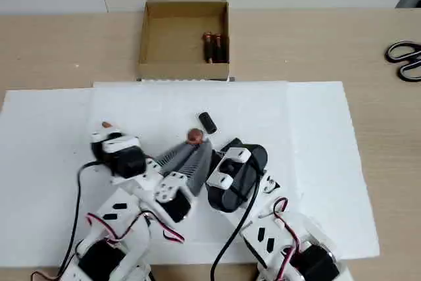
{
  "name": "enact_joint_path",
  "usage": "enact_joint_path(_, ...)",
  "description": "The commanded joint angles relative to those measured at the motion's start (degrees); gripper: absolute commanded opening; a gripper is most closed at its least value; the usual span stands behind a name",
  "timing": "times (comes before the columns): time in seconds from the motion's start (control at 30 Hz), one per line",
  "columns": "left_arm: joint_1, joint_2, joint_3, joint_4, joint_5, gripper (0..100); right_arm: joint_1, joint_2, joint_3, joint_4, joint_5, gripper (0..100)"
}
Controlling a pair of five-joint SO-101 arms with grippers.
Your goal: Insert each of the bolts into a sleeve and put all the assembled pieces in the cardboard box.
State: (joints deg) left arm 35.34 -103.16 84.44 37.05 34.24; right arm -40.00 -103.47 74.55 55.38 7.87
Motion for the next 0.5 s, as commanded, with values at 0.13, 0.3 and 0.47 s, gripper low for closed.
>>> enact_joint_path(0.13, 4.2, -0.5, 2.9, 2.6, -0.2, 1, 0.9, -0.4, -3.3, -2.5, 0.8, 0.3)
enact_joint_path(0.3, 4.1, -0.5, 4.1, 2.7, -0.4, 1, 0.9, -0.4, -3.2, -2.5, 0.8, 0.3)
enact_joint_path(0.47, 4.0, -0.4, 4.1, 3.7, -0.4, 13, 0.9, -0.4, -3.2, -2.3, 0.8, 0.3)
